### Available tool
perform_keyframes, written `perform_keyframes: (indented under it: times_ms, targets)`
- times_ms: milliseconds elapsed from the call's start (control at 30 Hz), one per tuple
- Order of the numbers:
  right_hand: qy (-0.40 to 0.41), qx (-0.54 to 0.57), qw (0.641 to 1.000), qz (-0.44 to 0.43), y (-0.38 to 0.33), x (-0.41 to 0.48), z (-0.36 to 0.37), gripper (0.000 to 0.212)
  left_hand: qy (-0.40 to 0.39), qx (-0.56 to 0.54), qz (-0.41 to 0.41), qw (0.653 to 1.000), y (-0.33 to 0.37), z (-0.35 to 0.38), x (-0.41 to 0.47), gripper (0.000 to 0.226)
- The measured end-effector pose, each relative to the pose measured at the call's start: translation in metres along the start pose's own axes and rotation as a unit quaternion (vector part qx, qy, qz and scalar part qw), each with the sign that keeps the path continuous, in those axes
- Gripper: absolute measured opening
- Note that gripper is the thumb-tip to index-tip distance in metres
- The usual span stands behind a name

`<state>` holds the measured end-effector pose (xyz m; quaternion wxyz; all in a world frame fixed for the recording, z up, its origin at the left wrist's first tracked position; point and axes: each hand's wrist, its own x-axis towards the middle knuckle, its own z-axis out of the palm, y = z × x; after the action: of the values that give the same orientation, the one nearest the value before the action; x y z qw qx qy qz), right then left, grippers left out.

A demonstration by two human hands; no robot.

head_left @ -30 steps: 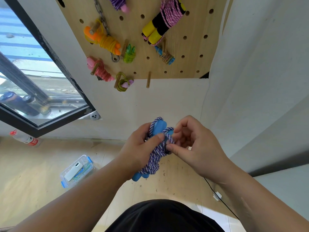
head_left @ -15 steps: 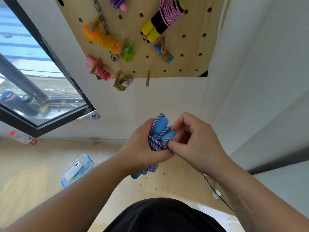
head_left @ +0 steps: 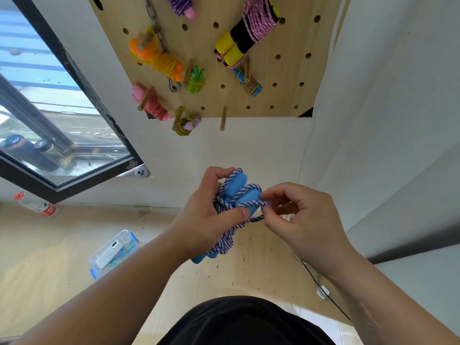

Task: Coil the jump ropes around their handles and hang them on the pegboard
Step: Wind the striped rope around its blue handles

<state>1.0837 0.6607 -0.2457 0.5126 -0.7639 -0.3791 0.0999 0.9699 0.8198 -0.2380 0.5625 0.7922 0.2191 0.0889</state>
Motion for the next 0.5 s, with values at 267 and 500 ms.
perform_keyframes:
  times_ms: [267,500]
  targets:
    - [-0.065,-0.181,0.961,-0.198,0.009,0.017,-0.016,0.018,-0.05,-0.119,-0.069,0.989,-0.005,-0.004,0.005,0.047]
    - [-0.104,-0.055,0.99,-0.078,0.009,0.014,-0.008,0.011,-0.13,-0.172,-0.103,0.971,-0.012,-0.006,-0.002,0.047]
